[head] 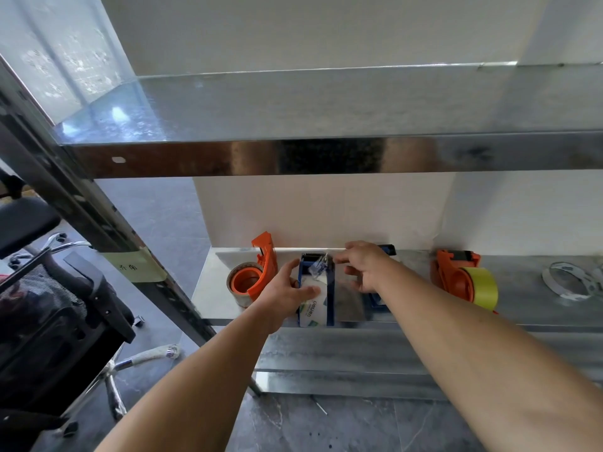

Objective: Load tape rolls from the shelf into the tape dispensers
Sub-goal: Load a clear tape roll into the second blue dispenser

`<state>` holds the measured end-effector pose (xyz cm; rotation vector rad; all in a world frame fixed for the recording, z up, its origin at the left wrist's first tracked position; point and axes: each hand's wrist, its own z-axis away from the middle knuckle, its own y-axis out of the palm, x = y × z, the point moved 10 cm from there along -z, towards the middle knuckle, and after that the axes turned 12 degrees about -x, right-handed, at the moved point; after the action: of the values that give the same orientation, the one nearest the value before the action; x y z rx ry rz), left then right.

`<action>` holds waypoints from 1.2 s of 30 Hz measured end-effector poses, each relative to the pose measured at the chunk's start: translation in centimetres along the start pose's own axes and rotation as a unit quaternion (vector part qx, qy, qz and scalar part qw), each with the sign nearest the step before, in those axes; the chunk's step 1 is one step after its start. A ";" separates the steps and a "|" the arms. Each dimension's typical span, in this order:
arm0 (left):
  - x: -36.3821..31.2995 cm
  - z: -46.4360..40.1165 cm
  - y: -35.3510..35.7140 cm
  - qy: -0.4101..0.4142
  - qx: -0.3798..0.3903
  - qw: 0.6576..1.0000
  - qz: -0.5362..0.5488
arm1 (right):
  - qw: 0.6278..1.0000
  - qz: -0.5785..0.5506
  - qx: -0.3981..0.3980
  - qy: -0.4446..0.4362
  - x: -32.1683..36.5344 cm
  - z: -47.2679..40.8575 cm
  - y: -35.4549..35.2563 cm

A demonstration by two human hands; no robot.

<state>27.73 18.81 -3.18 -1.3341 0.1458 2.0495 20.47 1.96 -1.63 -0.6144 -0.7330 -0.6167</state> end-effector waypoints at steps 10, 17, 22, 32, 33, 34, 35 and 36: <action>0.8 -0.3 0.1 -0.015 0.022 1.000 0.010 | 0.966 0.201 -0.132 -0.094 0.4 -2.8 -1.0; 1.0 -0.5 0.1 -0.018 0.028 0.999 0.011 | 0.954 0.229 -0.147 -0.126 1.3 -3.2 -0.3; 0.8 -0.6 0.1 -0.008 0.032 0.999 0.012 | 0.948 0.220 -0.160 -0.166 1.8 -2.0 -0.2; 0.5 -0.2 0.6 -0.001 0.060 0.998 0.037 | 0.971 0.118 -0.155 -0.137 1.1 -3.3 0.1; 0.5 -0.1 0.8 -0.001 0.066 0.997 0.042 | 0.973 0.113 -0.156 -0.127 1.0 -3.5 0.1; 0.4 -0.1 0.8 0.000 0.070 0.997 0.046 | 0.975 0.110 -0.157 -0.115 0.8 -3.8 0.2; 0.5 -0.1 0.8 -0.001 0.073 0.996 0.048 | 0.976 0.111 -0.157 -0.105 0.6 -4.0 0.3; 0.5 -0.1 0.9 -0.003 0.076 0.996 0.049 | 0.976 0.113 -0.157 -0.100 0.5 -4.1 0.5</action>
<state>27.13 18.37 -3.89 -1.2489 0.3630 2.0793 22.84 -0.70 -3.87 -1.0484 -0.7452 -0.4654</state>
